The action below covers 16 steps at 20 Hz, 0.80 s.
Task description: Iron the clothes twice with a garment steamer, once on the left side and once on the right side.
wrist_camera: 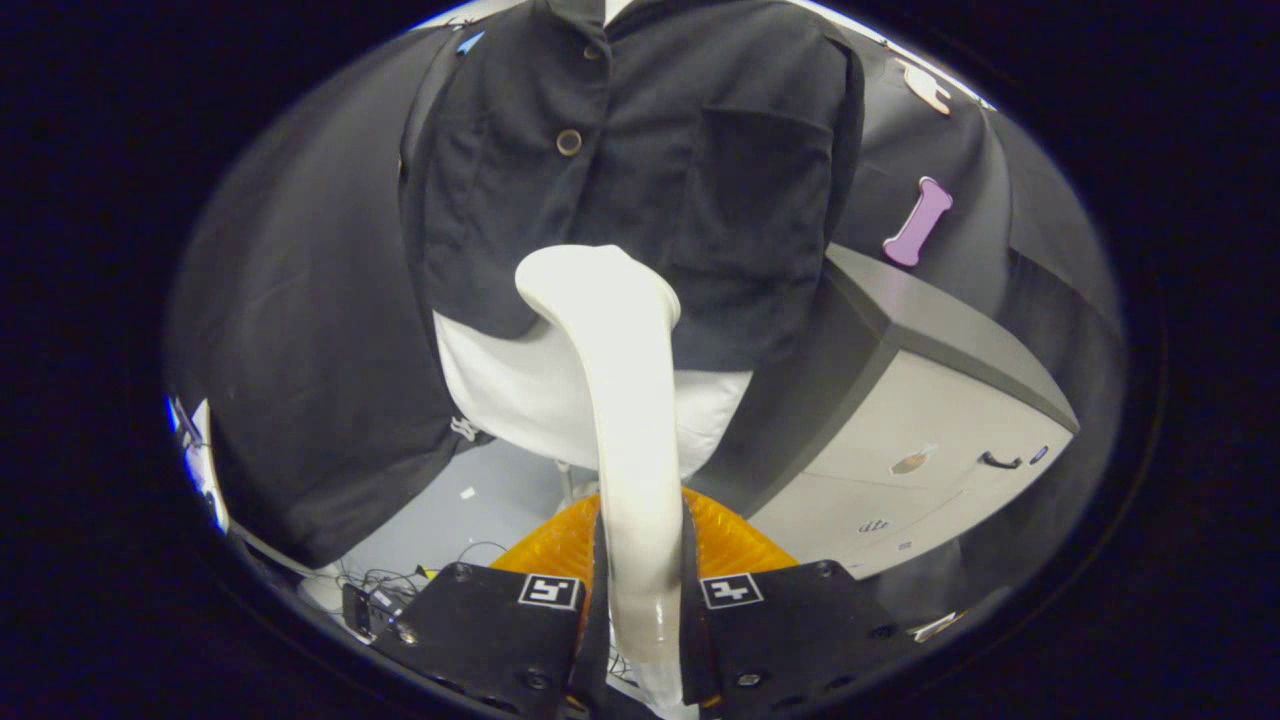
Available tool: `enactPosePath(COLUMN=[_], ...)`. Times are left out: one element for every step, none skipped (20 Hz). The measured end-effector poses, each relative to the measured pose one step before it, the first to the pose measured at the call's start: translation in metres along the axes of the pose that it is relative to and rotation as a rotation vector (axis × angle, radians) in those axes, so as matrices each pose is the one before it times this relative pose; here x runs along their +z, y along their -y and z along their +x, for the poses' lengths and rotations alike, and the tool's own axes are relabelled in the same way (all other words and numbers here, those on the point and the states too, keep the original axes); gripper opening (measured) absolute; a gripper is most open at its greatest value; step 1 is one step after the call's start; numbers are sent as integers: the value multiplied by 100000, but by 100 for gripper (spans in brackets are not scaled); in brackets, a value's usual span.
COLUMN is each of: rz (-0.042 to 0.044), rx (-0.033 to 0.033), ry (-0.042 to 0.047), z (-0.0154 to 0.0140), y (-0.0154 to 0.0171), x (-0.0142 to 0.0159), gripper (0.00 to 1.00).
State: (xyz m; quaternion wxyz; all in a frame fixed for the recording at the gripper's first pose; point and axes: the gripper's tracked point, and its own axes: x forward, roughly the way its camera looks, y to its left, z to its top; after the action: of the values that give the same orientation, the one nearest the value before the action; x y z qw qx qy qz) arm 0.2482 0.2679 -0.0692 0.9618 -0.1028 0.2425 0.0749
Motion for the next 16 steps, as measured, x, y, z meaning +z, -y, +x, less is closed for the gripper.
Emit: enactPosePath(rz=[77, 74, -290, -282, -600, -278, -480, -608, -787, -133, -168, 221, 4, 246, 110, 17], rx=[1880, 1877, 2166, 1507, 1750, 1427, 1288, 1218, 925, 600, 318, 4, -39, 17, 166, -329], ry=[2531, 2525, 3162, 2503, 2919, 2608, 2496, 3083, 2721, 3060, 3142, 3154, 2917, 3029, 3167, 3154], z=[-812, -595, -768, -590, -658, -461, -328, -293, -212, -11, 39, 195, 128, 167, 20, -8], y=[-723, -626, -881, -697, -774, -717, -641, -706, -484, -247, -317, -181, -232, -310, -357, -299], x=[1268, 1321, 1646, 1340, 1670, 1570, 1516, 1870, 1861, 1816, 1941, 2092, 2002, 2152, 2095, 1843], gripper=[31, 31, 31, 31, 31, 31, 31, 31, 31, 31, 31, 31, 31, 31, 31, 31])
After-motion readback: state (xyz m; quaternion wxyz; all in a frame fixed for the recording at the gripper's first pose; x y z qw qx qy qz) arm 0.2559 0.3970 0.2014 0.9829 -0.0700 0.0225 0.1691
